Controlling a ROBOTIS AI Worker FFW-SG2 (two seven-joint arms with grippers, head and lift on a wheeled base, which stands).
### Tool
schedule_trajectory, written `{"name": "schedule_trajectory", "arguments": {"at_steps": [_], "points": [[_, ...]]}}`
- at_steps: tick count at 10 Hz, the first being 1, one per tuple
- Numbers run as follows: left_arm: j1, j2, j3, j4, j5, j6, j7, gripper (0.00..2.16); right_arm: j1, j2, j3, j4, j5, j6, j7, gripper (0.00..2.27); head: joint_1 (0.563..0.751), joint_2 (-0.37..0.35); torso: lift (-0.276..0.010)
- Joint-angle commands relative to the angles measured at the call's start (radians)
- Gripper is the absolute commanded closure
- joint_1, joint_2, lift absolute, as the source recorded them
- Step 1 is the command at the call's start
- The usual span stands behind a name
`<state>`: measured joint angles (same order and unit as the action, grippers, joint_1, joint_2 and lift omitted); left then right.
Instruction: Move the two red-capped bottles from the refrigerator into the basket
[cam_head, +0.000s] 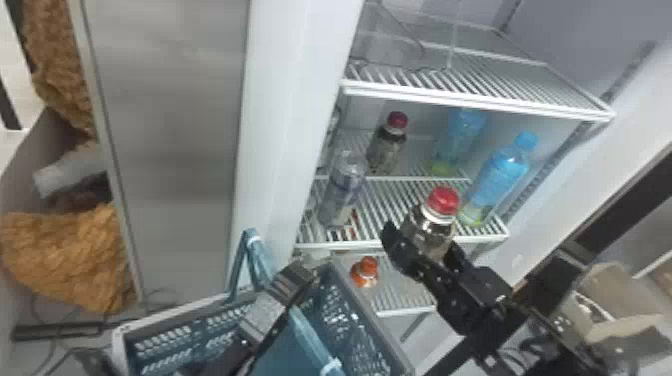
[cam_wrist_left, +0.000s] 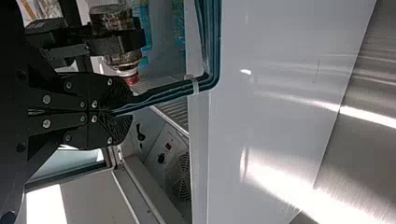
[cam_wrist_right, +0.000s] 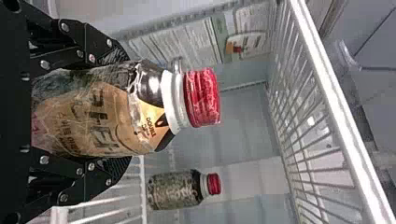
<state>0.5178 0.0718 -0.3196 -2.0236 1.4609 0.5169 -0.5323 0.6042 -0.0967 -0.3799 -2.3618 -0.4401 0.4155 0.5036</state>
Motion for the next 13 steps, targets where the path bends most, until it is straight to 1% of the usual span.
{"name": "schedule_trajectory", "arguments": {"at_steps": [1,3,6,8,11,12,13], "points": [[0.0,0.0,0.001,0.0,-0.001,0.001,0.0,1.2,0.039,0.002,-0.005,-0.047,-0.021,0.058,0.023,1.27,0.695,-0.35,0.0],[0.0,0.0,0.001,0.0,-0.003,0.001,0.002,1.2,0.071,0.008,-0.005,-0.104,-0.038,0.117,0.05,1.27,0.695,-0.35,0.0],[0.0,0.0,-0.001,0.0,-0.003,0.008,0.002,1.2,0.085,0.003,0.025,-0.167,-0.09,0.198,0.07,1.27,0.695,-0.35,0.0],[0.0,0.0,-0.001,0.0,-0.003,0.008,0.002,1.2,0.08,-0.014,0.067,-0.17,-0.124,0.262,0.085,1.27,0.695,-0.35,0.0],[0.002,-0.001,-0.001,0.0,-0.001,0.001,0.002,1.2,0.076,-0.023,0.105,-0.153,-0.162,0.355,0.096,1.25,0.695,-0.35,0.0],[0.002,-0.001,-0.001,0.0,0.001,0.001,0.002,1.2,0.068,-0.028,0.115,-0.145,-0.176,0.392,0.101,0.96,0.695,-0.35,0.0],[0.002,-0.001,-0.001,0.0,0.001,0.001,0.002,1.2,0.063,-0.029,0.129,-0.123,-0.208,0.394,0.104,0.45,0.695,-0.344,0.0]]}}
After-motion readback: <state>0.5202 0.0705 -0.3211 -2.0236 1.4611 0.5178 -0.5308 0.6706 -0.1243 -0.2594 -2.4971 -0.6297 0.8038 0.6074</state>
